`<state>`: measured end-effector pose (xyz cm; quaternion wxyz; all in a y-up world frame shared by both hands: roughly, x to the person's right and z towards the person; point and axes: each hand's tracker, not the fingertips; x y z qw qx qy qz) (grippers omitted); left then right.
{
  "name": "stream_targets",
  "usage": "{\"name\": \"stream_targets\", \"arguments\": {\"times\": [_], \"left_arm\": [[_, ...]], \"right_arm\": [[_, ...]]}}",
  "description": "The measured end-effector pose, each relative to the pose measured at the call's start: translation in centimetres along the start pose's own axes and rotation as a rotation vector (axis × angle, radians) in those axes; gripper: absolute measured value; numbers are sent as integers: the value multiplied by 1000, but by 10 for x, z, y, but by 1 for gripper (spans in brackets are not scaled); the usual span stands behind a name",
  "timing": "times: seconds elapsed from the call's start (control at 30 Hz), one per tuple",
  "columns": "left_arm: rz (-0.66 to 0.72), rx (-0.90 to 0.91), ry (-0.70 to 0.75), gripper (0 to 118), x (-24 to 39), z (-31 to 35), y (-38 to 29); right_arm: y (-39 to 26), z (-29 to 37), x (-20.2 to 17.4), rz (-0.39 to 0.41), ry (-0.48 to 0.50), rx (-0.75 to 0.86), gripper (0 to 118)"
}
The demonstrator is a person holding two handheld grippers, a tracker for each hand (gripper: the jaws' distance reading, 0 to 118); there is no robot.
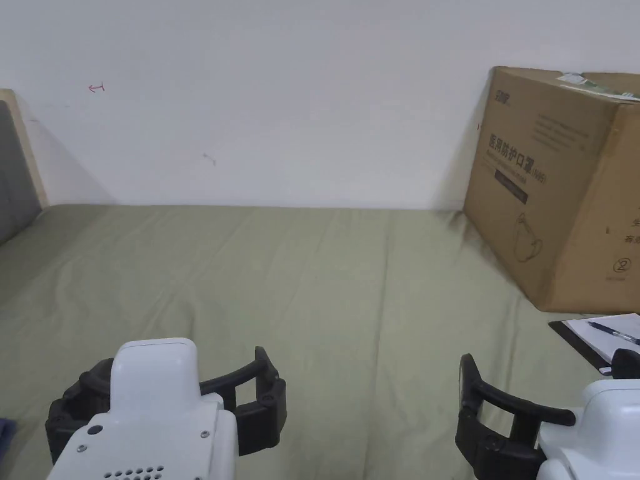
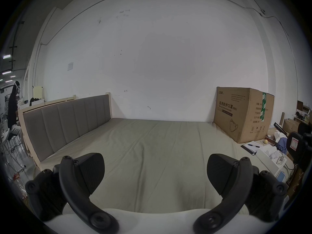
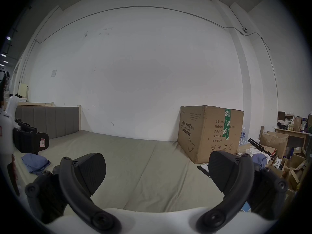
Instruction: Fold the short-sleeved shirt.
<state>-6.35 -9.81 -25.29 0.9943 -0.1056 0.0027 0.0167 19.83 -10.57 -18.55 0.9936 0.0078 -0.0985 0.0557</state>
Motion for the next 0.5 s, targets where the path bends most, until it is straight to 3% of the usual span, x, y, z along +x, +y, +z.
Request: {"name": "stream_targets", "arguments": {"times": [0.5], "left_arm": [[-16,20,7,117,1,4,0]], "right_arm": [[-1,1,-2,6,5,-6,118]]}}
